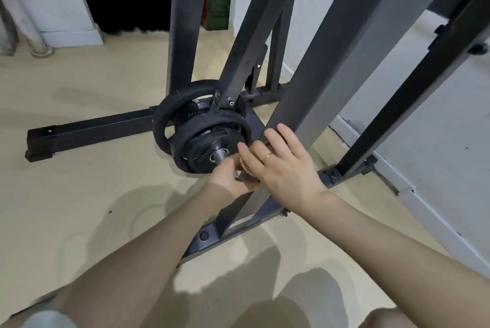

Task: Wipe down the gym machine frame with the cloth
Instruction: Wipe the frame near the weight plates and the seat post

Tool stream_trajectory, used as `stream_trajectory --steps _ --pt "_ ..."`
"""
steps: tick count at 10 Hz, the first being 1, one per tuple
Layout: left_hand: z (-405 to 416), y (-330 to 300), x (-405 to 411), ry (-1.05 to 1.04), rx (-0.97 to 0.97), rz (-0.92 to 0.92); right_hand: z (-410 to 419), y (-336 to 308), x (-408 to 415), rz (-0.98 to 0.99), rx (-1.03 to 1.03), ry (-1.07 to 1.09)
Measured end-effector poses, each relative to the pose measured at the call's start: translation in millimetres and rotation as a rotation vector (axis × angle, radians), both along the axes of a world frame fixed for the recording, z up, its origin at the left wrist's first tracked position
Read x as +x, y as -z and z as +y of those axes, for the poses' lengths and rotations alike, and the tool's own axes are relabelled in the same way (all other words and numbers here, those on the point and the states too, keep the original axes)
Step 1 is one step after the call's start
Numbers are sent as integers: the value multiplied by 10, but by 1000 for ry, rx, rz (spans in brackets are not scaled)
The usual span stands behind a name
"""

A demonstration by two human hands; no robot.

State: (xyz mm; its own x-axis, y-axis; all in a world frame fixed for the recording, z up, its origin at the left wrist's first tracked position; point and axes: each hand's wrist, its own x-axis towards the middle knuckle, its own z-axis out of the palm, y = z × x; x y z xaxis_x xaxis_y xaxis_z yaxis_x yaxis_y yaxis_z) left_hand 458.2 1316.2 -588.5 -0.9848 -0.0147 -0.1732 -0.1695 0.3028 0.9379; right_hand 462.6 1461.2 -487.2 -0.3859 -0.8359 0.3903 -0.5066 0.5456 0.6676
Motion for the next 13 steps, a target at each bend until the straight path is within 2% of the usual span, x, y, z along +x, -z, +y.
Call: stream_trajectory --steps 1,2,3,4,5,6,7,8,9,10,11,12,13 --pt "-3 -37 10 21 -58 35 26 -405 -168 251 -228 -82" --pt "-24 -69 44 37 -45 14 24 -723 -241 273 -373 -59" --pt "-58 -152 62 56 -50 -6 36 -416 -134 212 -155 -75" --pt "-31 -194 76 55 -54 -21 35 -420 -181 204 8 -97" --pt "-2 -238 110 40 -30 -45 -47 -768 -429 296 -174 -78" --pt "7 -303 74 39 -12 -64 -44 -754 -456 260 -230 -84" --pt "2 -327 21 76 0 -50 73 -376 -227 132 -41 -122" --pt "36 -409 41 67 75 65 157 -364 -253 126 10 -209" --pt "121 -699 65 -66 138 250 179 -645 -376 254 -255 -248" --pt "219 -1022 53 -83 106 410 234 -774 -428 374 -591 -269" --pt "310 -1166 51 -1 -111 491 316 -660 -385 42 -850 -277" --pt "350 -1175 74 -36 -179 522 286 -436 -200 -574 -943 -242" --pt "369 -1142 90 -63 -202 514 351 -378 -244 -651 -835 -172"
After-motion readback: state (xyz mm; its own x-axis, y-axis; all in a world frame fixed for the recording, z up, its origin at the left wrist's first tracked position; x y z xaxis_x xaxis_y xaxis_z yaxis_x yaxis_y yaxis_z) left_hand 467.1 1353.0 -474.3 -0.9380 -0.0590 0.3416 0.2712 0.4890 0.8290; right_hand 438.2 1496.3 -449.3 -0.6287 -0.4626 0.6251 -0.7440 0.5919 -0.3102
